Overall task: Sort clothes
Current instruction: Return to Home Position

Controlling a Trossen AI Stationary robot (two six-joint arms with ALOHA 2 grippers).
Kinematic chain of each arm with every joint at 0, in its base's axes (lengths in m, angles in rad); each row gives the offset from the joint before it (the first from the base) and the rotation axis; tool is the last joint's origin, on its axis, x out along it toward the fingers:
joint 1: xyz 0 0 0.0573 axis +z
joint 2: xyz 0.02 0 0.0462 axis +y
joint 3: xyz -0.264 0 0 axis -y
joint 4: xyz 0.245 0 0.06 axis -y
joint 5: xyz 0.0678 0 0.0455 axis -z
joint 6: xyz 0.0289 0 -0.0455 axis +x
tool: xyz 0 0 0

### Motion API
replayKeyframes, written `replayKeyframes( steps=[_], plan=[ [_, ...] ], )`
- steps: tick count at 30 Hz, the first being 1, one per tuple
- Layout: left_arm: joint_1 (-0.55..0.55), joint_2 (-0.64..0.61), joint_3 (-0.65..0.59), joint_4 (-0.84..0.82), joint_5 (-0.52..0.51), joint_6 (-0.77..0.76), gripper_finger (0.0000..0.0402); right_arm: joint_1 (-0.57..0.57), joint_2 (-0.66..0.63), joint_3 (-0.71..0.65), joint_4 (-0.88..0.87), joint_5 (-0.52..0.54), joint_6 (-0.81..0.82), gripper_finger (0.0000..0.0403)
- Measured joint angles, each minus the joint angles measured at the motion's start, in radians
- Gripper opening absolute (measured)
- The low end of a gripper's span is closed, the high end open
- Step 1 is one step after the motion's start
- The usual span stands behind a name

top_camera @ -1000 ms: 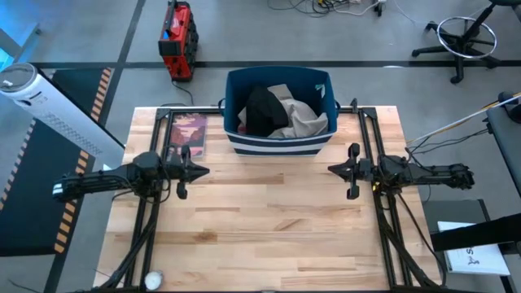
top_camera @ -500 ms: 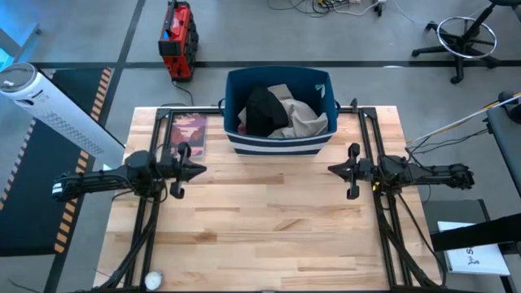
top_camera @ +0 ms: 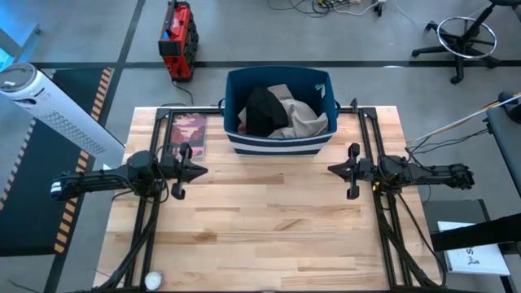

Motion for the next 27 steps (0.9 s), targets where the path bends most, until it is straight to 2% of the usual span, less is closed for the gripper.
replayKeyframes(
  steps=[13,27],
  plan=[
    [0.000,0.015,-0.001,0.000,0.000,-0.002,0.0002,0.000,0.000,0.000,0.000,0.000,0.001,0.0002],
    [0.000,0.015,-0.001,0.013,0.000,-0.002,0.0014,0.000,0.000,0.000,0.000,0.000,0.000,0.0002]
  ],
)
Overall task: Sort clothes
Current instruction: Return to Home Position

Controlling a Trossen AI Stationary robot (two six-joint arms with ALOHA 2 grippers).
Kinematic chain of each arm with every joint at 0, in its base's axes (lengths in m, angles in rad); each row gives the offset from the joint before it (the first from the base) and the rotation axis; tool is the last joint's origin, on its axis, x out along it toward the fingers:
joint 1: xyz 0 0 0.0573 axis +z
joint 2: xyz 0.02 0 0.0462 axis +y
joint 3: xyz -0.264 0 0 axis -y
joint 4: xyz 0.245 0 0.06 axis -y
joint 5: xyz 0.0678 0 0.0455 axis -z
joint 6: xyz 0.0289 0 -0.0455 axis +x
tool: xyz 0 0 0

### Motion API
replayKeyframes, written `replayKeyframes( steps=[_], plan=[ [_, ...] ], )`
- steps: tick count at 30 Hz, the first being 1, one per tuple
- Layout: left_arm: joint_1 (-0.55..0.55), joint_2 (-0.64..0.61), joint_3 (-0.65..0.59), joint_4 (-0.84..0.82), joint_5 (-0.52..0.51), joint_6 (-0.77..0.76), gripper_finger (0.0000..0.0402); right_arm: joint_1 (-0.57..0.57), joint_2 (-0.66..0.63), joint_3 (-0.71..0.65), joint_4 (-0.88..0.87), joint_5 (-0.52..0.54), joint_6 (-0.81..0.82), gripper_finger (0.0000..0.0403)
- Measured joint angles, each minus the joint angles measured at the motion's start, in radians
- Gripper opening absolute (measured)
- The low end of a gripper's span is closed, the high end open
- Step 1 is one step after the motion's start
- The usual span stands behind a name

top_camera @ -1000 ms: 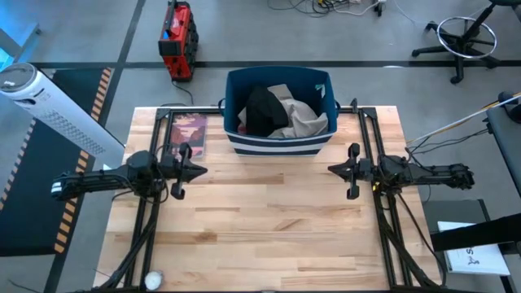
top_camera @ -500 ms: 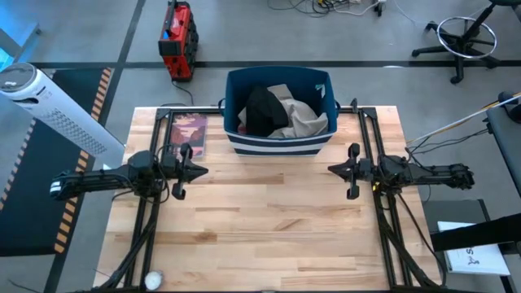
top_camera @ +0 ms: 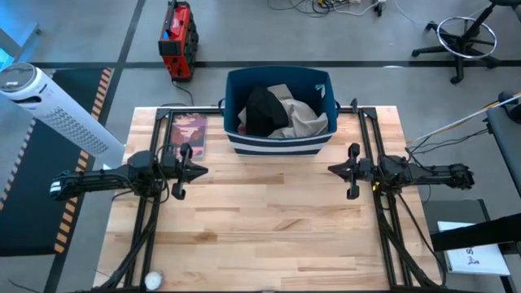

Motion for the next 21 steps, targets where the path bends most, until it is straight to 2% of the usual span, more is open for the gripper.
replayKeyframes(
  steps=[9,21],
  plan=[
    [0.000,0.005,0.000,0.001,0.000,-0.005,0.0002,0.000,0.000,0.000,0.000,0.000,0.000,0.0002],
    [0.000,0.011,0.000,0.002,0.000,-0.005,0.0019,0.000,0.000,0.000,0.000,0.000,0.001,0.0002]
  ],
)
